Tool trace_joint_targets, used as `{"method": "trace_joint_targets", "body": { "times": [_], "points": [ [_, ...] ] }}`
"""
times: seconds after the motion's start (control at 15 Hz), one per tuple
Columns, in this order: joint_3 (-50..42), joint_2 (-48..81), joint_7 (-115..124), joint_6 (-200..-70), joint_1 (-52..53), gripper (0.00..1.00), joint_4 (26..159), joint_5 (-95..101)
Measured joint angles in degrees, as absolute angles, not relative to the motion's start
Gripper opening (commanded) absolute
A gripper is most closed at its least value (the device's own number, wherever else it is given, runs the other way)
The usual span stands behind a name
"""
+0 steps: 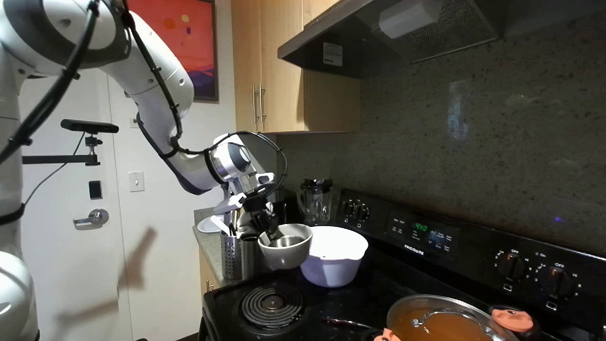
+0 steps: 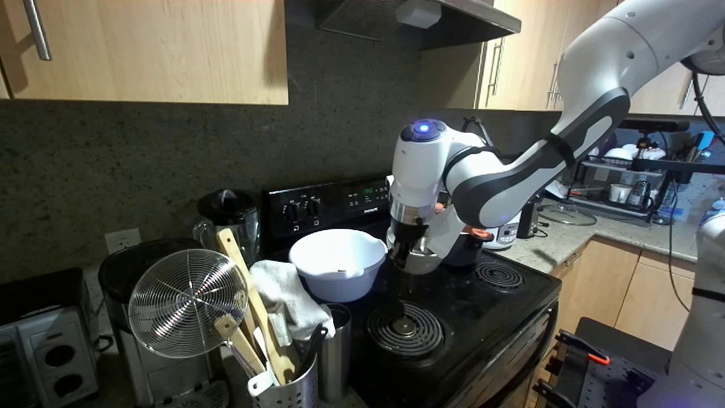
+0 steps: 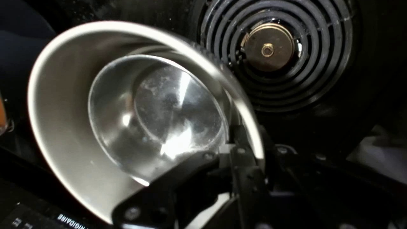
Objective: Use the towel to wipe the grey bowl, place the towel on the left side of the countertop, place the silver bowl inside the grey bowl then put the grey bowl inside the white basin
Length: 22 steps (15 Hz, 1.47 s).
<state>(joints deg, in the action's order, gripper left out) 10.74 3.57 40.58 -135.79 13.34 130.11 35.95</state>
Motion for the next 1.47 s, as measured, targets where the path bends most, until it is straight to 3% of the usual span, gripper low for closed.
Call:
{"method": "trace_joint_targets", "body": {
  "times": [0.47, 1.47],
  "points": [
    [10.83, 5.10, 40.61, -136.69, 13.34, 0.07, 121.78, 41.47],
    [4.37, 28.55, 33.74, -149.00, 15.31, 0.07, 99.73, 42.23]
  ]
}}
